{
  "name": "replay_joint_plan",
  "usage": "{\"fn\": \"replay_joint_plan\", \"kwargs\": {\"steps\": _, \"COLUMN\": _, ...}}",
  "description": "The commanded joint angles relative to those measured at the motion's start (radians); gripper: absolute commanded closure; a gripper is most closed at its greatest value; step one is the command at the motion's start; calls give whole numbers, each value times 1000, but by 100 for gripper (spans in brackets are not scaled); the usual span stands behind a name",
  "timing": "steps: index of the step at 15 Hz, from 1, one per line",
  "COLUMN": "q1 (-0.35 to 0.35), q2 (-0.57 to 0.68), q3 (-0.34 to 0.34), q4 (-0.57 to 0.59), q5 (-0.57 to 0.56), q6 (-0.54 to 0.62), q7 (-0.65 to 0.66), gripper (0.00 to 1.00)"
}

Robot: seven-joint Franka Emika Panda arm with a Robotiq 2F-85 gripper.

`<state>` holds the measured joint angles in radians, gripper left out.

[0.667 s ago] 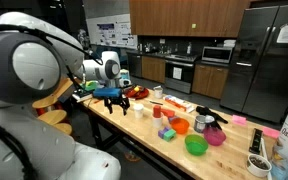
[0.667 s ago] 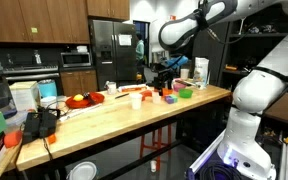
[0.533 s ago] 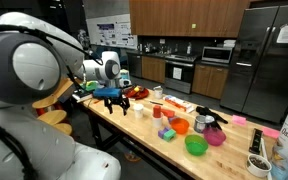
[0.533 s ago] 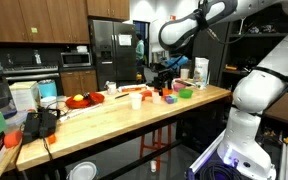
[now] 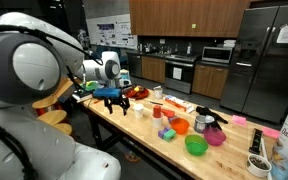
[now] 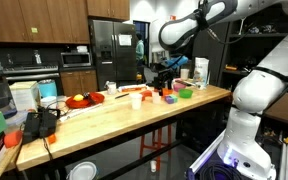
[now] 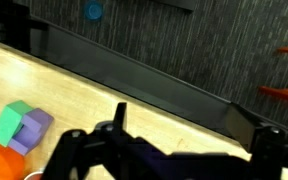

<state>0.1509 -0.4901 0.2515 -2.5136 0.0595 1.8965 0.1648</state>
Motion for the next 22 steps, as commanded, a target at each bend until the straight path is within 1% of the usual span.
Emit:
{"fn": "replay_joint_plan", "kwargs": {"steps": 1, "q1": 13, "q2": 2, "q3": -12, "q4": 1, "q5": -6, "q6": -1, "q7": 5, "gripper": 0}}
{"fn": "replay_joint_plan", "kwargs": {"steps": 14, "q1": 13, "q2": 2, "q3": -12, "q4": 1, "q5": -6, "q6": -1, "q7": 5, "gripper": 0}}
{"fn": "replay_joint_plan", "kwargs": {"steps": 15, "q1": 4, "q2": -2, "q3": -11, "q4": 13, "q5": -30, "q6": -9, "q7": 7, "gripper": 0}}
{"fn": "replay_joint_plan", "kwargs": {"steps": 16, "q1": -11, "q2": -15, "q3": -1, "q4": 33, "q5": -95, "q6": -39, "q7": 12, "gripper": 0}}
{"fn": "replay_joint_plan", "kwargs": {"steps": 17, "q1": -28, "q2": -36, "q3": 6, "q4": 61, "q5": -186, "q6": -82, "q7": 3, "gripper": 0}}
{"fn": "replay_joint_plan", "kwargs": {"steps": 20, "q1": -54, "q2": -68, "q3": -28, "q4": 176, "q5": -388, "q6": -230, "q7": -92, "gripper": 0}}
{"fn": "replay_joint_plan", "kwargs": {"steps": 21, "q1": -62, "q2": -68, "q3": -39, "q4": 215, "q5": -460, "q6": -262, "q7": -132, "gripper": 0}}
{"fn": "replay_joint_plan", "kwargs": {"steps": 22, "q1": -68, "q2": -72, "q3": -59, "q4": 251, "q5": -534, "q6": -262, "q7": -183, "gripper": 0}}
